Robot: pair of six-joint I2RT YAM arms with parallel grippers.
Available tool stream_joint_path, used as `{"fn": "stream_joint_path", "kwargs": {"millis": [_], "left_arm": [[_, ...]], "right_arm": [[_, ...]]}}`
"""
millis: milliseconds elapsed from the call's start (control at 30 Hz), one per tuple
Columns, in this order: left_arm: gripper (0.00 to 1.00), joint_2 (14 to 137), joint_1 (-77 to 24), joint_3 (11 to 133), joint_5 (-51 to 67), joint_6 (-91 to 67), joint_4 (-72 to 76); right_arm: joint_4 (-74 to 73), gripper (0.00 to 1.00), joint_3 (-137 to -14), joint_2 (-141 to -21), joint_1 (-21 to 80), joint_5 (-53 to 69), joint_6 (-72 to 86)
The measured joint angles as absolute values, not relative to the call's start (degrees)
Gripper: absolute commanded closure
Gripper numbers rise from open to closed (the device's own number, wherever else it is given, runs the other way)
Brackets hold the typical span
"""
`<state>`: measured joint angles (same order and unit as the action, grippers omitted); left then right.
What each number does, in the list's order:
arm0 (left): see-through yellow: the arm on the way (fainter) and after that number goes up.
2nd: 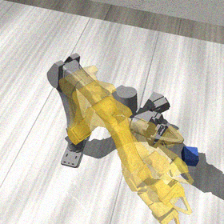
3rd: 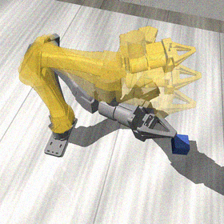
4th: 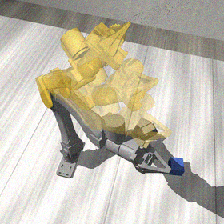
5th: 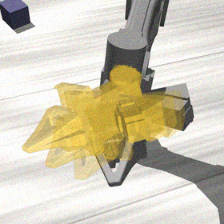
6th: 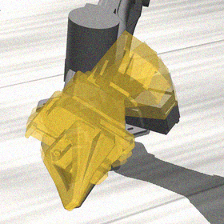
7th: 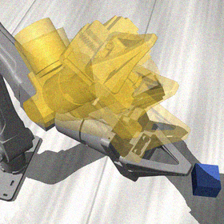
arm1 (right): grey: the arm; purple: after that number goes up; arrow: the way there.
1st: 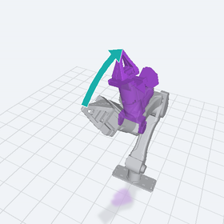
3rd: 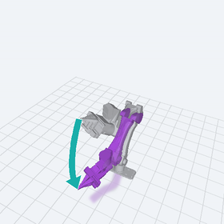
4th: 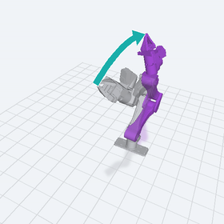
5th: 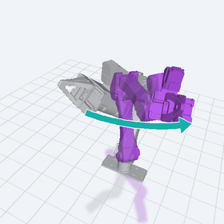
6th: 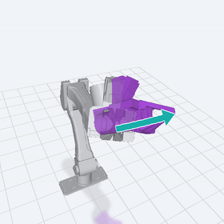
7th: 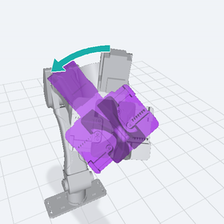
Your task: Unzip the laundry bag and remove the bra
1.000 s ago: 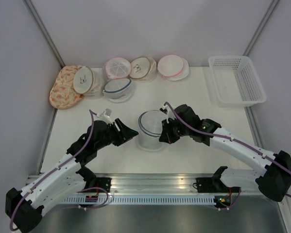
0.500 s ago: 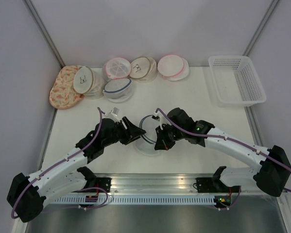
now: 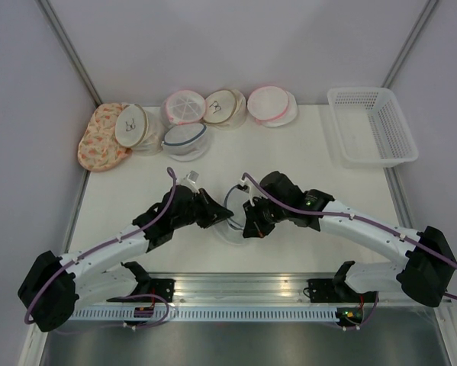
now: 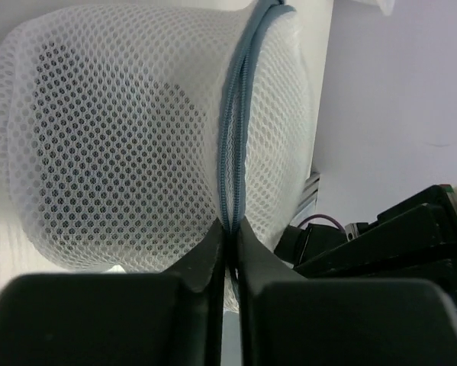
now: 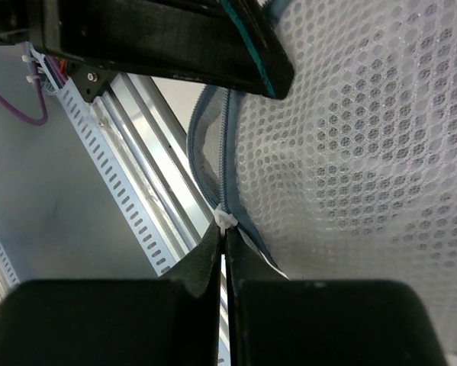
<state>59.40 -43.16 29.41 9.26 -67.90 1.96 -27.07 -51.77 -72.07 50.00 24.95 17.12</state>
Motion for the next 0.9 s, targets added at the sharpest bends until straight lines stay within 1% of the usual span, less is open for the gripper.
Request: {"fn": "stream_joint_path", "kwargs": {"millis": [33,133,467,500,567,600,667,767,867,900], "left_arm": [[0.98,59.33,-43.2,29.41,9.3,-67.96,2.24],[0.98,58.5,-43.42,29.36,9.06,-67.92,2.68],[0.98,49.54,-43.88,25.21,4.84,-68.14,1.87],[0.88,49.45,-43.92,24.84,4.86,-68.2,1.83],[0.73,49.45,-43.9,24.49,4.89,-68.38,1.8],[0.57,49.45,-43.9,24.43,4.91,-68.45,1.8],[0.51,49.32,-43.79,24.27,4.67,-68.88,1.83],[0.49,46.74,-43.62,22.96,3.97,-69.04,1.63],[0.46,40.36,-43.59,20.99,1.85,-69.04,0.38],[0.42,37.82,-43.59,20.56,0.99,-69.01,-0.47]], "right_arm": [[-27.46,1.0,-51.77,-72.07,50.04,24.51,17.12],[-28.73,1.0,-51.77,-72.07,50.06,21.98,17.17],[-34.22,1.0,-49.76,-71.02,50.35,10.33,18.94],[-34.28,1.0,-49.76,-70.78,50.46,9.58,19.29],[-34.35,1.0,-49.76,-70.57,50.54,7.66,19.68],[-34.87,0.99,-49.76,-70.59,50.52,6.15,19.79],[-36.51,1.0,-49.76,-71.24,50.41,2.7,19.88],[-38.74,1.0,-49.76,-74.22,50.3,-2.13,20.12],[-39.9,1.0,-49.76,-77.78,50.3,-6.68,20.56],[-40.12,1.0,-49.76,-78.61,50.3,-8.14,20.82]]}}
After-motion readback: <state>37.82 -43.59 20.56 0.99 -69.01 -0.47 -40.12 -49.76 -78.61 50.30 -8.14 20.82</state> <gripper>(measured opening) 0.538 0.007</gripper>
